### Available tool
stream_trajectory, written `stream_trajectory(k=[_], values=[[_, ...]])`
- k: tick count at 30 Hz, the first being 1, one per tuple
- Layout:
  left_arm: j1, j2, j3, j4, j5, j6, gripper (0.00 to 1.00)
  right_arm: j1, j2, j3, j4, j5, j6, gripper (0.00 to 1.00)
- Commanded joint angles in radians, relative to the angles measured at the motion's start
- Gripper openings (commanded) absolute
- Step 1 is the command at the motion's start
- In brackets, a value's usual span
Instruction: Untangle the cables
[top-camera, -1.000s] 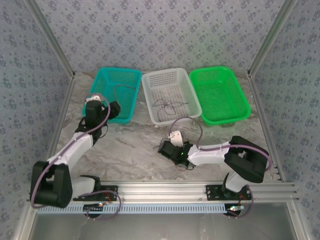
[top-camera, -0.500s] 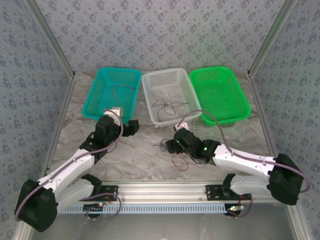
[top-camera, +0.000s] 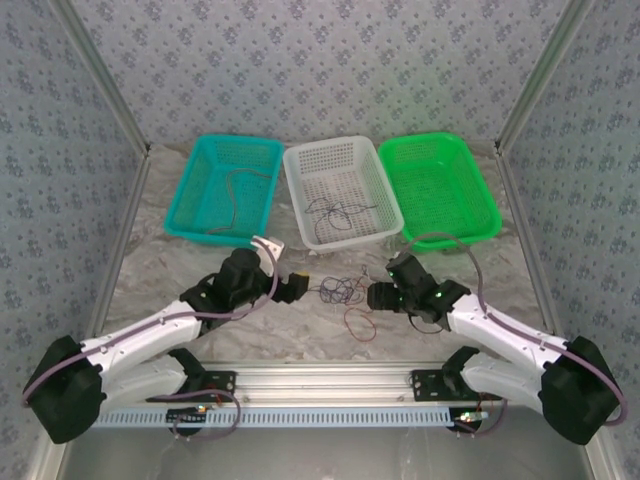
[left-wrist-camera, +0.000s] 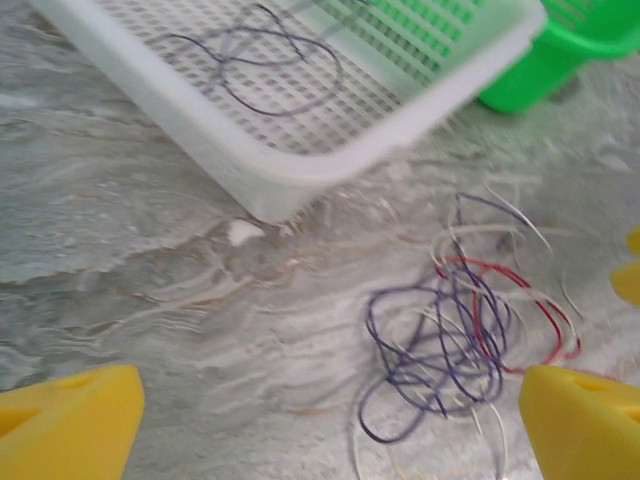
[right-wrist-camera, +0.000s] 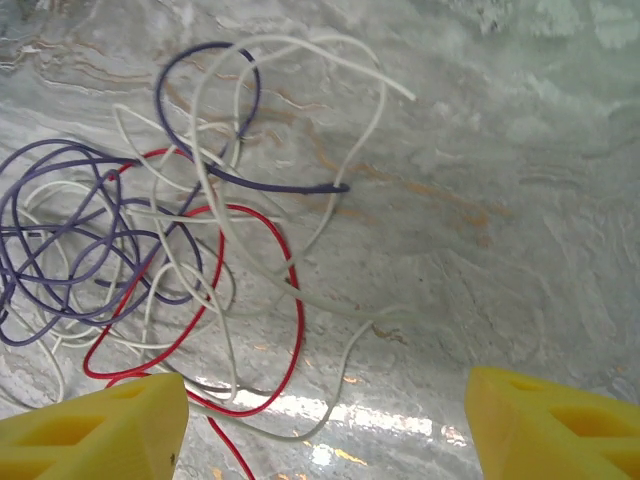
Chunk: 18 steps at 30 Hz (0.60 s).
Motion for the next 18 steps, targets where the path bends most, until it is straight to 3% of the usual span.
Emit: stream_trajectory(k=[1,7,18], values=[[-0.027,0.022,0.033,-0.003,0.026,0.065,0.96,-0.033,-0.010,-0.003,-0.001,-0.122,0.023,0.76],[-0.059,0.130,0.107,-0.065,0.091,0.136,0.92,-0.059,0.009,-0.009,0.023,-0.254,0.050,0.76],[-0.070,0.217,0.109,-0.067,0.124,0.192,0.86,-0.082,0.021,0.027,0.030,-0.214,0.033,0.73]])
